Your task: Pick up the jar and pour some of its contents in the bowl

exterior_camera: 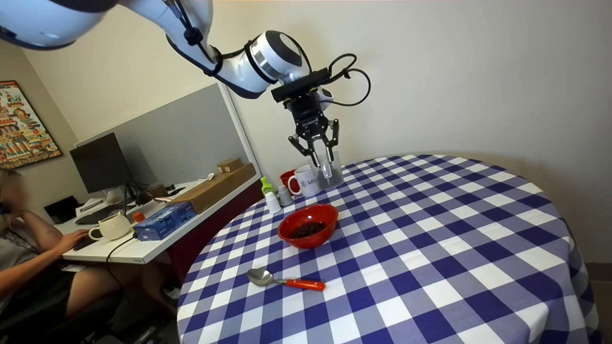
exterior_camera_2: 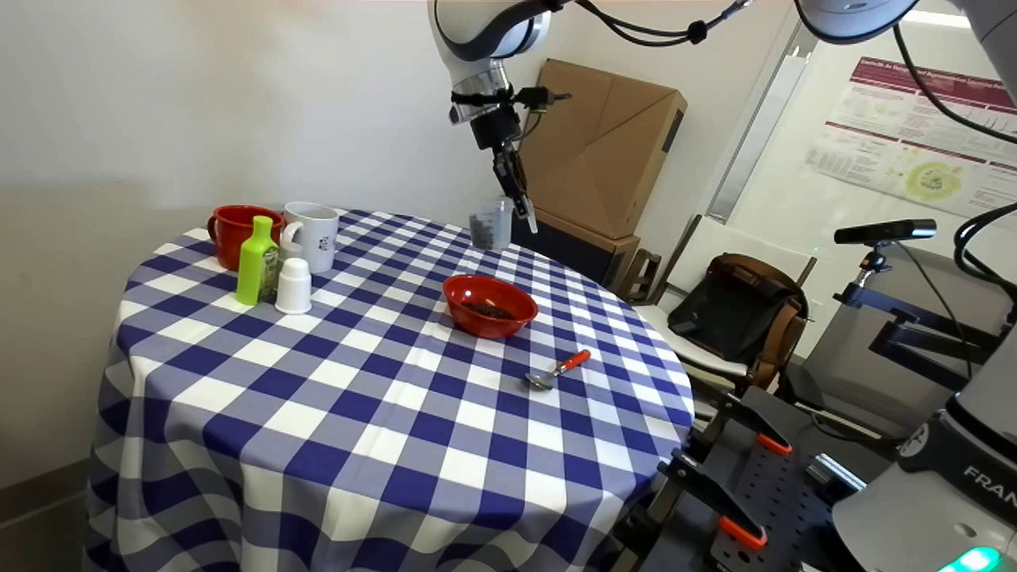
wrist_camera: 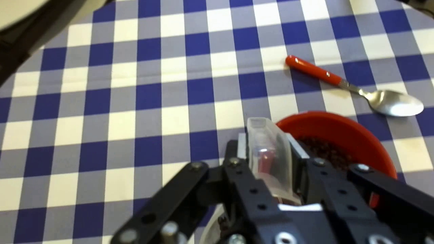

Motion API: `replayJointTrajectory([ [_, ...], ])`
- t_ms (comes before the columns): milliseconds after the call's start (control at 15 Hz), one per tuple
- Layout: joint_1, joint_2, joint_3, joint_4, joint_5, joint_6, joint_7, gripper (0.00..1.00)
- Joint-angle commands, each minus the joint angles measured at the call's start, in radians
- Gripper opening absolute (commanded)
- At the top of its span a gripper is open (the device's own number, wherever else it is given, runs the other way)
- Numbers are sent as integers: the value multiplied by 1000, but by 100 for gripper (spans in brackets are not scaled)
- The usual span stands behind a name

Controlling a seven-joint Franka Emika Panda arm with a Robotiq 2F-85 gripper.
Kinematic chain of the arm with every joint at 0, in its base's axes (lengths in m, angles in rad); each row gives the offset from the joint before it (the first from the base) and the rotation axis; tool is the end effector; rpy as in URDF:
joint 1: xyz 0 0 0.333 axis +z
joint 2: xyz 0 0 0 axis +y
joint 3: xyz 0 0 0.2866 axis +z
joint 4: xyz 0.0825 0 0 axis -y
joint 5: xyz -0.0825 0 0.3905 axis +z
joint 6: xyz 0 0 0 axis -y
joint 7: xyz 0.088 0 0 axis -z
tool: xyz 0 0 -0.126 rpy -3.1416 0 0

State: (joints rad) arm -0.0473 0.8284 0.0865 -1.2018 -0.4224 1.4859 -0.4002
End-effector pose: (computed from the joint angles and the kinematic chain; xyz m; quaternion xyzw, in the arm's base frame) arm 0.6695 -0.0400 0.2219 0.9185 0.2398 -0.2897 0.1222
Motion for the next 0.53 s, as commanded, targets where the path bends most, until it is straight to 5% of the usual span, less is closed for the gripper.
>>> replayJointTrajectory([
  [0,-11,71,-23,107,125,94,60,8],
  [467,-3,117,-89,103,160,288,157,7],
])
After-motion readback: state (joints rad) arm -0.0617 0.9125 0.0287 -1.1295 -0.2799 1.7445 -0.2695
